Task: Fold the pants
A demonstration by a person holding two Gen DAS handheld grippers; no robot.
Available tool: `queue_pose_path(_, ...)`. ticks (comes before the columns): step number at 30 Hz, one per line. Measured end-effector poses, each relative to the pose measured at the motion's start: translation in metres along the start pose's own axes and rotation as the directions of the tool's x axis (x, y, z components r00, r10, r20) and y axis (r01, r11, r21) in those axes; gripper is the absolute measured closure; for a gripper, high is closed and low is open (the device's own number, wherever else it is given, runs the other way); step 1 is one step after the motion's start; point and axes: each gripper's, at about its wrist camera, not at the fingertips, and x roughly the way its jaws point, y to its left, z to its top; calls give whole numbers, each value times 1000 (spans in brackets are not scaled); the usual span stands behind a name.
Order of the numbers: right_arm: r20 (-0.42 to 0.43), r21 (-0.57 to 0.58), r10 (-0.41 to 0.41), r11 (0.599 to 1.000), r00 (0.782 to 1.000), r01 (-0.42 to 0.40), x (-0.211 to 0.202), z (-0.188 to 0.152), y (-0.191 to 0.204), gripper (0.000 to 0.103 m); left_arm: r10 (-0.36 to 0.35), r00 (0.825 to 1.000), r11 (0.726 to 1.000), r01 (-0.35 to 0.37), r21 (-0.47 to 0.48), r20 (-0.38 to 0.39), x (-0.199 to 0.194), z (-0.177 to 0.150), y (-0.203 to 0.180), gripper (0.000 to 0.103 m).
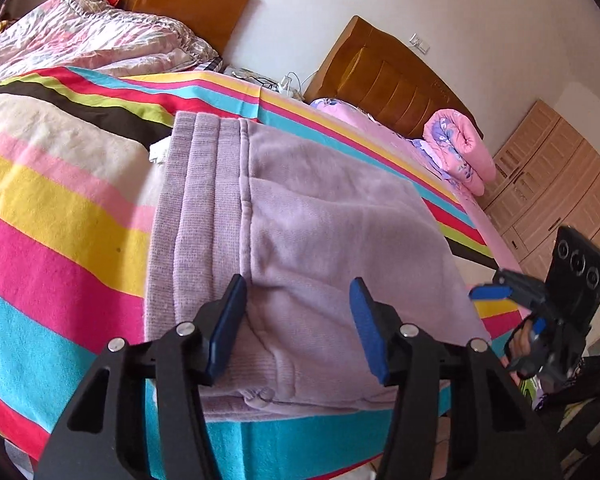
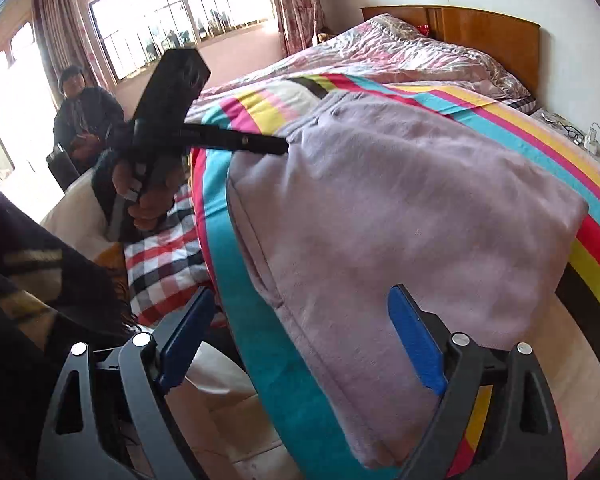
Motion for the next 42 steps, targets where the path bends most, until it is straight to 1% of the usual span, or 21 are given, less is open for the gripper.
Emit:
queue_pose_path(3, 64, 84, -30, 996, 998, 25, -1, 28, -56, 14, 30, 999, 997, -32, 75, 30, 0, -7, -10, 50)
queue_pose_path(5, 6, 157, -2, 988, 1000, 1, 24, 36, -100, 14, 38, 998, 996, -42, 84, 45, 1, -8, -11, 50)
queue_pose_path(8, -77, 240, -116, 962, 990, 131, 49, 41, -158, 18, 37, 998, 995, -41, 89, 51, 2, -7, -10, 50)
queue_pose_path(10, 9, 339, -95, 937, 995, 86, 39, 46, -177, 21, 44, 998, 993, -49, 108, 51, 3, -8, -11, 50)
queue_pose_path(11, 39, 349, -83, 935, 996, 64, 35, 53, -176, 20, 41, 998, 993, -46, 109, 51, 3, -7, -11, 50)
queue_pose_path(13, 66, 298, 15, 954, 998, -34, 44, 66, -158, 19, 27, 998, 995, -33, 99, 56, 3, -7, -8, 50)
queue_pose_path(15, -25, 159, 47, 986, 999, -43, 70, 80, -123, 17, 16, 998, 995, -21, 96, 62, 2, -8, -6, 50)
queue_pose_path(16, -93, 46, -21, 999, 995, 25, 85, 85, -103, 18, 12, 998, 995, -19, 96, 64, 2, -9, -5, 50)
queue_pose_path(18, -201, -145, -230, 968, 952, 203, 121, 93, -87, 18, 10, 998, 995, -16, 97, 70, 2, -11, -5, 50)
queue_pose_path(19, -218, -165, -285, 953, 933, 253, 132, 100, -89, 19, 9, 997, 995, -16, 97, 71, 2, -11, -5, 50)
queue_pose_path(21, -170, -79, -284, 959, 944, 274, 135, 123, -94, 22, 9, 997, 995, -16, 103, 71, 1, -11, -5, 50)
queue_pose_path(23, -106, -67, -213, 976, 971, 207, 138, 147, -78, 22, 8, 997, 994, -16, 104, 73, 1, -12, -4, 50)
queue_pose_path(25, -137, -114, -104, 989, 985, 88, 161, 163, -54, 20, 12, 997, 994, -19, 108, 71, 0, -12, -5, 50)
queue_pose_path(27, -240, -192, -60, 981, 969, 13, 200, 163, -34, 17, 11, 998, 994, -18, 107, 67, 0, -12, -4, 50)
queue_pose_path(28, -279, -230, -107, 972, 954, 42, 220, 161, -33, 17, 12, 998, 994, -19, 107, 64, 0, -12, -5, 50)
queue_pose_path(29, -311, -223, -132, 973, 941, 62, 236, 160, -38, 13, 19, 998, 994, -25, 108, 62, 0, -11, -6, 50)
queue_pose_path(30, -315, -155, -83, 987, 946, 35, 242, 162, -48, 13, 27, 998, 994, -34, 108, 61, 0, -11, -6, 50)
queue_pose_path(34, -190, -6, -171, 985, 967, 173, 215, 176, -64, 13, 50, 997, 993, -56, 108, 53, 1, -9, -12, 50)
queue_pose_path(37, -142, 15, -177, 983, 974, 180, 170, 161, -50, 13, 83, 996, 989, -87, 120, 39, 3, -7, -18, 50)
queue_pose_path(40, -179, -22, -226, 974, 957, 226, 135, 119, -28, 12, 133, 991, 979, -136, 154, 30, 6, -7, -27, 50)
queue_pose_path(42, -237, -19, -262, 964, 935, 265, 122, 83, -22, 12, 157, 987, 973, -159, 167, 26, 8, -7, -30, 50)
